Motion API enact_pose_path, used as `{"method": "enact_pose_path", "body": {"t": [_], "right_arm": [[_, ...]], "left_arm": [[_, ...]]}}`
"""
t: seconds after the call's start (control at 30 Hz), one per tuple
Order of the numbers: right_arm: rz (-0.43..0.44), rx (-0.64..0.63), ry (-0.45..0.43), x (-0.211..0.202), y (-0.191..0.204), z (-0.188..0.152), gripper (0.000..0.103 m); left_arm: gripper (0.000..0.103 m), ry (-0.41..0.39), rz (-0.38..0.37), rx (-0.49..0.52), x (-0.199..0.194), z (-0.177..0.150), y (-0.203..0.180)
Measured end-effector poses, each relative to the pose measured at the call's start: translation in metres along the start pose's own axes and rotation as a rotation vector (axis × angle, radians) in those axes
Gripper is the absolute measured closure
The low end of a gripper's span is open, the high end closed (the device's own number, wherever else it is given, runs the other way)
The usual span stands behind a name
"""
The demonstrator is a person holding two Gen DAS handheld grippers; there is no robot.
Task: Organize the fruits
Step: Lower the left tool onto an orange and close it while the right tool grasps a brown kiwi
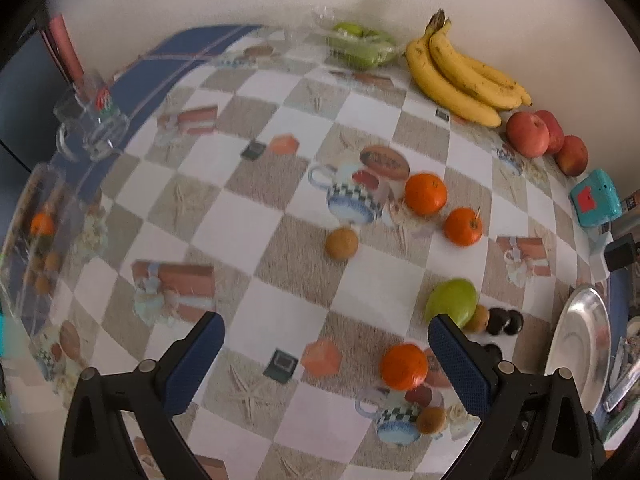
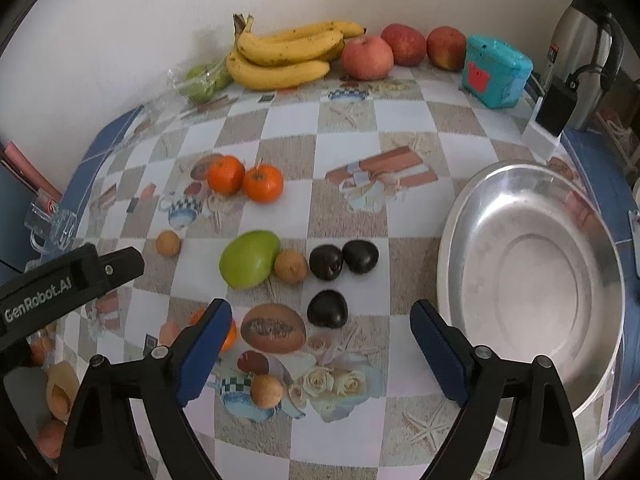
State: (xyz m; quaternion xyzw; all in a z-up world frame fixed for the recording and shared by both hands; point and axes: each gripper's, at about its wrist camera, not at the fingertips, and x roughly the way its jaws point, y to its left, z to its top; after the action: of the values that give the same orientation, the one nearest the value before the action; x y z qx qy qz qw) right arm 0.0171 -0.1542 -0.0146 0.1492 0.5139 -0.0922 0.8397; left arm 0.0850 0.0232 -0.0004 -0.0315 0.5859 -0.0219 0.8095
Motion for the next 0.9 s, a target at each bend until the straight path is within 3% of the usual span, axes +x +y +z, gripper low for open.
{"method": "enact_pose_path", "body": {"t": [0.17, 0.77, 0.9], "right_arm": [[0.020, -0.002, 0.046, 0.006, 0.002, -0.011, 0.018], [0.105, 0.005, 0.187, 0.033, 0.016, -0.033, 0.038], [0.109, -0.026, 0.208, 0.039, 0.023, -0.036, 0.043]], "left_arm": [[0.000, 0.038, 0.024, 0.014, 0.010, -0.013, -0.002], [0.001, 0.102, -0.029, 0.064, 0.024, -0.023, -0.021], [0.007, 0.114, -0.045, 0.087, 0.027, -0.026, -0.027]]}}
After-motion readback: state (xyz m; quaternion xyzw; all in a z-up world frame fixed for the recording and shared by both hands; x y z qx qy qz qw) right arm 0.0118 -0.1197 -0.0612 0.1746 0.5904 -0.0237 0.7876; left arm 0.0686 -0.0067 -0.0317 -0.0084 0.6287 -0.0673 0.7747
